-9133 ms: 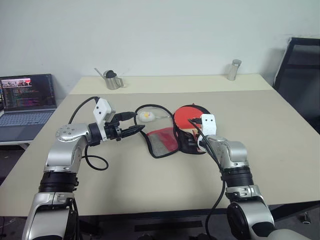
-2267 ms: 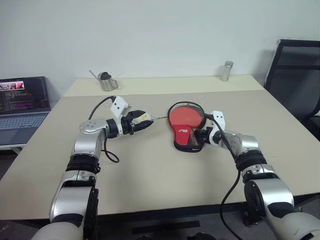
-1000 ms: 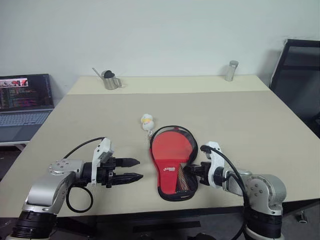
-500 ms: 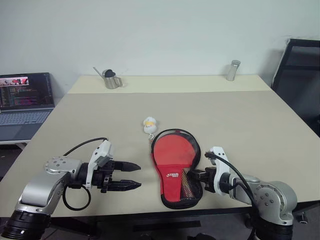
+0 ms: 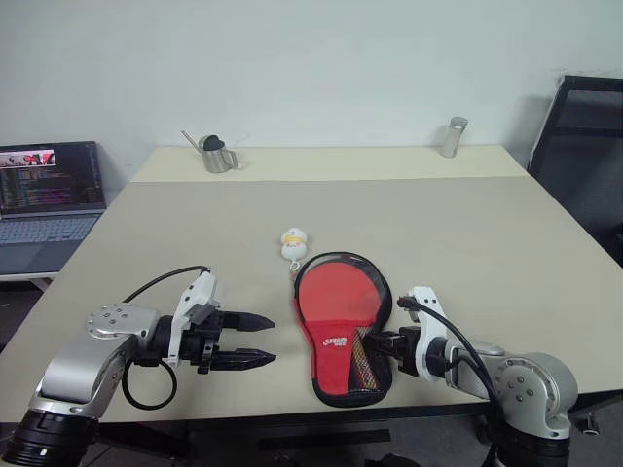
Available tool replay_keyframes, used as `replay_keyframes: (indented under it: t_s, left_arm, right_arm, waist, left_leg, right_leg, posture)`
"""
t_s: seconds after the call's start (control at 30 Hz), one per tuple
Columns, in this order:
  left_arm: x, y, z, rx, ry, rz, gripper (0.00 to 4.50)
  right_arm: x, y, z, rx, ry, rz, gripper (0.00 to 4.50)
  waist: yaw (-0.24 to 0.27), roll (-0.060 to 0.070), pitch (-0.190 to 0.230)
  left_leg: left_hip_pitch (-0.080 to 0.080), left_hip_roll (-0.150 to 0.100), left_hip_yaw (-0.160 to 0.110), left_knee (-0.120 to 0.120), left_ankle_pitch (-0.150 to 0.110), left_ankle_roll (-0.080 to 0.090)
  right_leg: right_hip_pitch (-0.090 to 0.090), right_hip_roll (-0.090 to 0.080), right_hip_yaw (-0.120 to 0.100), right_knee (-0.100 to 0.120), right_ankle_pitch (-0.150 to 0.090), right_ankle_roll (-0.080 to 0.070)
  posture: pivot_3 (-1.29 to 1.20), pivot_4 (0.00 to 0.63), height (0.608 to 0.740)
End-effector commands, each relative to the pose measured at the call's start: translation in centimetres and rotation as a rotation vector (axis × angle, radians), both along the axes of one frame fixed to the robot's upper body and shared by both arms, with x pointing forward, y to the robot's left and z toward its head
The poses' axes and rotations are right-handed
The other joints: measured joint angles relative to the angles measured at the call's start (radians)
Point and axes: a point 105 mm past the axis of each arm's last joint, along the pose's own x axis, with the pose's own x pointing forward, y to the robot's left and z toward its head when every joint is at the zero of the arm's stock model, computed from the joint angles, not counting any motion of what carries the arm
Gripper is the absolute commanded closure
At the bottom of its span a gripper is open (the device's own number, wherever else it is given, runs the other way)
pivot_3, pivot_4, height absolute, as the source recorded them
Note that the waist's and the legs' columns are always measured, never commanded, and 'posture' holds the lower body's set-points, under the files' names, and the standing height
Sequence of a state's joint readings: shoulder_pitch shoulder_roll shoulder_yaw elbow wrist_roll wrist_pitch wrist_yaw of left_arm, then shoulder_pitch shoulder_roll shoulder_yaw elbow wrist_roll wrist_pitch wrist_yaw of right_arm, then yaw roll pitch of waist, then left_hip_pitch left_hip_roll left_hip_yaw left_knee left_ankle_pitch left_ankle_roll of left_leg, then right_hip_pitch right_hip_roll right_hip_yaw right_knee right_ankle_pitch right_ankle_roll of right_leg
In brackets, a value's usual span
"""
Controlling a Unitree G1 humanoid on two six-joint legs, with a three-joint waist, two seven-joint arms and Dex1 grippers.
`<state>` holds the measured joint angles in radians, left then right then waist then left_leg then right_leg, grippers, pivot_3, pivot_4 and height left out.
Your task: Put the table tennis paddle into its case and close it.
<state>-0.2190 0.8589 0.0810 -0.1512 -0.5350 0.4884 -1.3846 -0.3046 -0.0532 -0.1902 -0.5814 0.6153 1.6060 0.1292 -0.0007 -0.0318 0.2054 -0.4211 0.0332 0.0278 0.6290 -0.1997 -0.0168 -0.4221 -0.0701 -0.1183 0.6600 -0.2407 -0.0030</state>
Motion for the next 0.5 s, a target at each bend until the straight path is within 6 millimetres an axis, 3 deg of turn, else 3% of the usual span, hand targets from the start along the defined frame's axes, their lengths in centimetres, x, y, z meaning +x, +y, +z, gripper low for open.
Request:
replay_keyframes:
  t_s: [0.03,0.2,0.3,0.5]
  left_arm:
    - [-0.2,-0.3,0.9,-0.003,-0.055,-0.017,1.33]
    - [0.6,0.0,1.2,-0.021,-0.082,0.036,1.33]
    - [1.0,0.1,1.3,-0.030,-0.093,0.061,1.33]
    - [1.7,-0.1,1.3,-0.038,-0.114,0.077,1.33]
  right_arm:
    - [-0.7,-0.2,1.1,-0.046,-0.073,0.035,1.74]
    - [-1.2,-1.0,4.3,-0.105,-0.250,0.129,0.02]
    - [-1.1,-1.2,6.3,-0.075,-0.316,0.164,0.02]
    - [-0.3,-1.1,8.0,-0.091,-0.402,0.221,0.02]
  waist:
    - [0.000,0.000,0.000]
    - [0.001,0.000,0.000]
    - [0.000,0.000,0.000]
    - [0.002,0.000,0.000]
  left_leg:
    - [0.000,0.000,0.000,0.000,0.000,0.000]
    - [0.000,-0.001,0.000,0.000,0.000,0.000]
    - [0.000,0.001,0.000,0.000,0.000,0.000]
    - [0.000,0.000,-0.001,0.000,0.000,0.000]
  right_leg:
    - [0.000,0.000,0.000,0.000,0.000,0.000]
    - [0.000,0.000,0.000,0.000,0.000,0.000]
    - [0.000,0.000,0.000,0.000,0.000,0.000]
    - [0.000,0.001,-0.001,-0.001,0.000,0.000]
  posture:
    - [0.00,0.150,0.740]
    - [0.00,0.150,0.740]
    - [0.00,0.150,0.740]
    - [0.00,0.150,0.740]
